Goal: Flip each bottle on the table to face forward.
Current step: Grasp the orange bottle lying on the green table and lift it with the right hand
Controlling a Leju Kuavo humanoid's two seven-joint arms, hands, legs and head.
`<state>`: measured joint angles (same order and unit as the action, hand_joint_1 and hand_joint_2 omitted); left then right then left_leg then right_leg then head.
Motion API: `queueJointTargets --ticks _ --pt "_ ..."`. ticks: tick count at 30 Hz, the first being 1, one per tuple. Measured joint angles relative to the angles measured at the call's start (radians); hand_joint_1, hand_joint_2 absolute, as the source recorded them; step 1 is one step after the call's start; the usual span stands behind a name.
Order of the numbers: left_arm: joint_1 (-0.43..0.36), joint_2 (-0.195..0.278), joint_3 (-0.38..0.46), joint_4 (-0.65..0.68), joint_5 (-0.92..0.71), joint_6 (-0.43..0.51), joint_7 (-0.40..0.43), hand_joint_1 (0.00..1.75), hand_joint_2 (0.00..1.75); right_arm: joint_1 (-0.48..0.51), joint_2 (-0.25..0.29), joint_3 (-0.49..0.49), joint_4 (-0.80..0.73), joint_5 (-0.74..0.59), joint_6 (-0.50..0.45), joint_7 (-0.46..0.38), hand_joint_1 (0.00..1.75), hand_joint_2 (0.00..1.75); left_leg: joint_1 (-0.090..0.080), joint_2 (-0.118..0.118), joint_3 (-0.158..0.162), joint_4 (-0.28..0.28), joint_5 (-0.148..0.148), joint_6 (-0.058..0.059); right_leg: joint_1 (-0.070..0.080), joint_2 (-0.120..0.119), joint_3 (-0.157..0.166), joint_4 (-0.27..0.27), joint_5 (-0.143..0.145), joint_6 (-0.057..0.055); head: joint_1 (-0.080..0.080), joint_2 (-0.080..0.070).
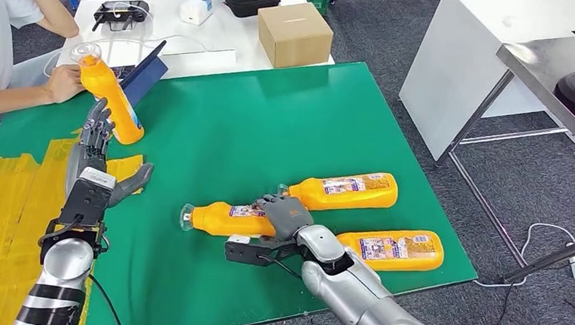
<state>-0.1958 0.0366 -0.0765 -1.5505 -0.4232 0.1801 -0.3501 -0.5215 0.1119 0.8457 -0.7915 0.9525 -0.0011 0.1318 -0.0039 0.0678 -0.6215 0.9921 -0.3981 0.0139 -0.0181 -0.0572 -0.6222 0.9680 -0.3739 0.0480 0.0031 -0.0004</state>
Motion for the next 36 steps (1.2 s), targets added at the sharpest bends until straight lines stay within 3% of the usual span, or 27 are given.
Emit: queueJointTargets --ticks 2,12,17,22,23,26,27,36 --pt "-0.004 -0.001 -0.004 0.006 0.001 0.0 0.0 0.0 1.75 -0.011 0.003 0.014 0.022 0.015 0.005 0.003 1.35 1.75 0.0 0.001 0.002 0.0 0.0 0.0 0.0 0.001 0.001 0.0 0.0 -0.001 0.0 0.0" --pt "-0.024 -0.008 -0.016 0.034 0.014 0.0 0.0 0.0 1.75 -0.06 0.025 0.074 0.106 0.068 0.021 0.013 1.62 1.75 0.003 0.005 0.016 -0.001 -0.006 -0.006 0.001 0.005 0.003 -0.001 -0.004 -0.003 0.0 0.0" --pt "-0.025 -0.009 -0.022 0.04 0.015 0.0 0.0 0.0 1.75 -0.071 0.036 0.087 0.129 0.077 0.021 0.018 1.36 1.75 0.004 0.007 0.02 -0.001 -0.006 -0.006 0.001 0.006 0.007 -0.001 -0.004 -0.003 0.0 0.0" --pt "-0.041 -0.015 -0.029 0.04 0.017 -0.003 0.006 0.0 1.75 -0.078 0.053 0.095 0.148 0.087 0.022 0.031 1.34 1.75 0.005 0.01 0.022 -0.001 -0.007 -0.006 0.002 0.008 0.009 -0.001 -0.005 -0.004 0.0 0.0" --pt "-0.045 -0.016 -0.031 0.041 0.017 -0.005 0.008 0.0 1.75 -0.079 0.056 0.096 0.151 0.089 0.023 0.033 1.18 1.75 0.005 0.01 0.023 -0.001 -0.007 -0.006 0.002 0.008 0.009 -0.001 -0.004 -0.004 0.0 0.0" --pt "-0.054 -0.018 -0.036 0.042 0.017 -0.008 0.011 0.0 1.75 -0.08 0.062 0.097 0.156 0.092 0.026 0.036 0.22 1.75 0.005 0.012 0.024 -0.001 -0.007 -0.006 0.002 0.01 0.01 -0.001 -0.004 -0.004 0.0 0.0" --pt "-0.055 -0.018 -0.037 0.042 0.017 -0.008 0.012 0.0 1.75 -0.08 0.063 0.098 0.158 0.091 0.028 0.037 0.05 1.75 0.005 0.012 0.024 -0.001 -0.007 -0.006 0.003 0.01 0.01 -0.001 -0.004 -0.004 0.0 0.0" --pt "-0.055 -0.02 -0.042 0.054 0.018 -0.007 0.017 0.0 1.75 -0.076 0.067 0.105 0.194 0.089 0.043 0.054 0.0 1.75 0.006 0.011 0.023 -0.001 -0.005 -0.006 0.004 0.011 0.018 -0.001 -0.002 -0.006 0.0 0.0"
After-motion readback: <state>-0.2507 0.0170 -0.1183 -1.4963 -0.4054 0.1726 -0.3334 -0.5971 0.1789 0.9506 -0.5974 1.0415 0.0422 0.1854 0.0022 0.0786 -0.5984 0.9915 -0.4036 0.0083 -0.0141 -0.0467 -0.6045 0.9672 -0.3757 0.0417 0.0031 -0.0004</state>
